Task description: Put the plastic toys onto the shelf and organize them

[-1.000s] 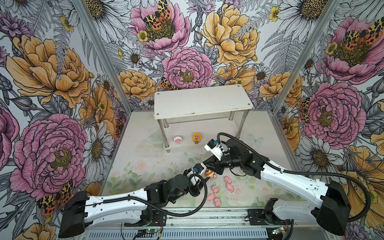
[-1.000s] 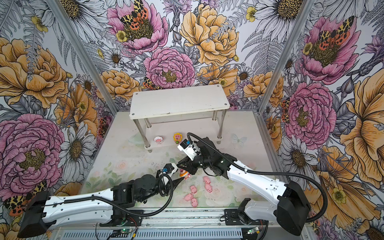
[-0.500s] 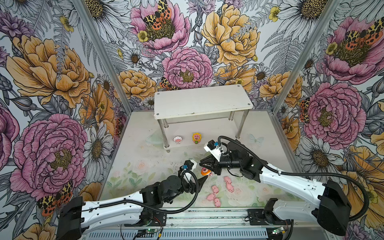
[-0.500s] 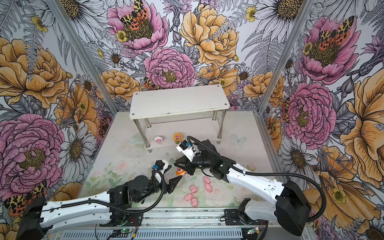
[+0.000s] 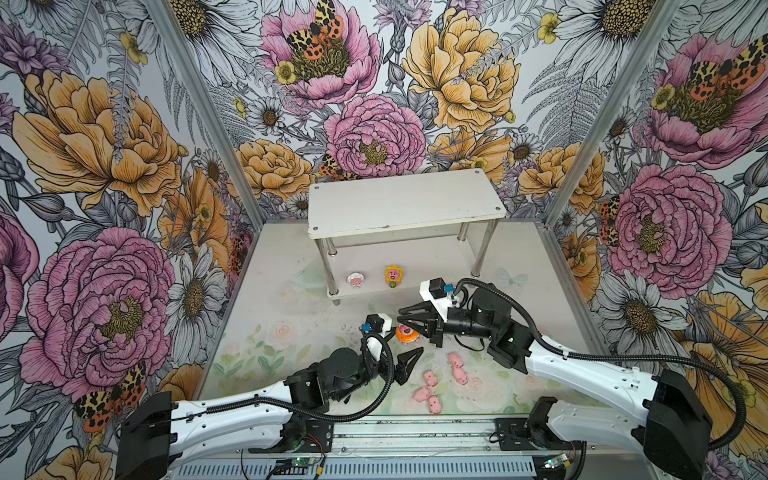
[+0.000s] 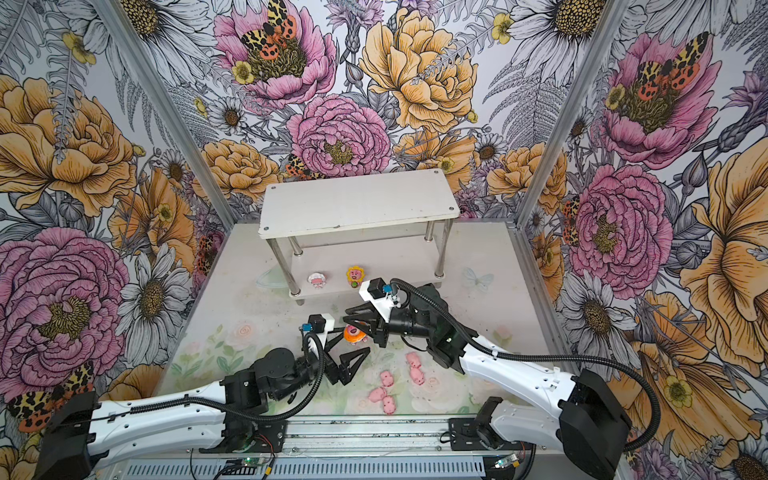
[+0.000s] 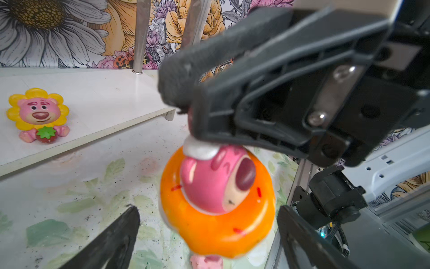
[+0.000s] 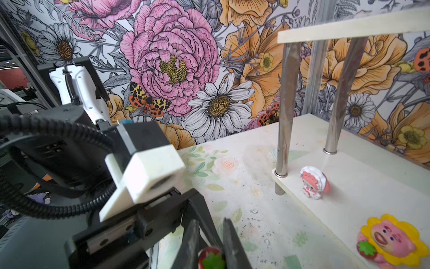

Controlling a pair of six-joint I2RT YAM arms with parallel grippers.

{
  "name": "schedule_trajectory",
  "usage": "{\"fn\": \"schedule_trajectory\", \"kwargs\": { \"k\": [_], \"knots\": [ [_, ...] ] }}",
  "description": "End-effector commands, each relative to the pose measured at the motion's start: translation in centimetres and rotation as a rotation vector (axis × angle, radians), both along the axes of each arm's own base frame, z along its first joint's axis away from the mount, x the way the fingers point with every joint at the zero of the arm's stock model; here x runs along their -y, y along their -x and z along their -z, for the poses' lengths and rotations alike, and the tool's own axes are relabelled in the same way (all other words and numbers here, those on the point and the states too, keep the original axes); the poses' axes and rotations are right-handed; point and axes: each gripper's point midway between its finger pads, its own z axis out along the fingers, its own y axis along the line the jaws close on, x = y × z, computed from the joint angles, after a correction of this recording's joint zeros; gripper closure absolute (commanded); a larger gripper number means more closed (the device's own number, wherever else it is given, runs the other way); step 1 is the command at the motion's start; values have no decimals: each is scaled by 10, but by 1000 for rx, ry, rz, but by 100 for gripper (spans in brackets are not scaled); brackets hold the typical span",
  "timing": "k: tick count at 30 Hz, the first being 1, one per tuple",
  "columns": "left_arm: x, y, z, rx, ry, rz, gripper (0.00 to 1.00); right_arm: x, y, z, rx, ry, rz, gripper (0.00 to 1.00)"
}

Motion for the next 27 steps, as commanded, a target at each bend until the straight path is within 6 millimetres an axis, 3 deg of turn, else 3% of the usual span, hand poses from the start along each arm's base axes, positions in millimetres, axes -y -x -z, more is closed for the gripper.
{"fn": "schedule_trajectory", "kwargs": {
  "k": [1, 10, 16, 22, 23, 25, 27],
  "knots": [
    [13, 4, -30, 19, 95, 61, 7, 1, 17, -32, 74, -101, -60, 100],
    [11, 5, -68, 86, 189, 87, 20, 4, 31, -27, 57, -118, -90, 100],
    [13, 9, -81, 110, 204, 119, 56, 4, 34, -27, 51, -122, -96, 100],
    [15, 9, -80, 117, 173, 123, 73, 7, 33, -29, 47, -116, -77, 100],
    [15, 8, -78, 122, 161, 119, 75, 7, 32, -27, 33, -107, -70, 92],
    [13, 6, -75, 131, 134, 104, 82, 7, 29, -26, -17, -80, -52, 64],
    [11, 1, -69, 148, 83, 76, 88, 8, 22, -24, -82, -41, -7, 51]
  ]
}}
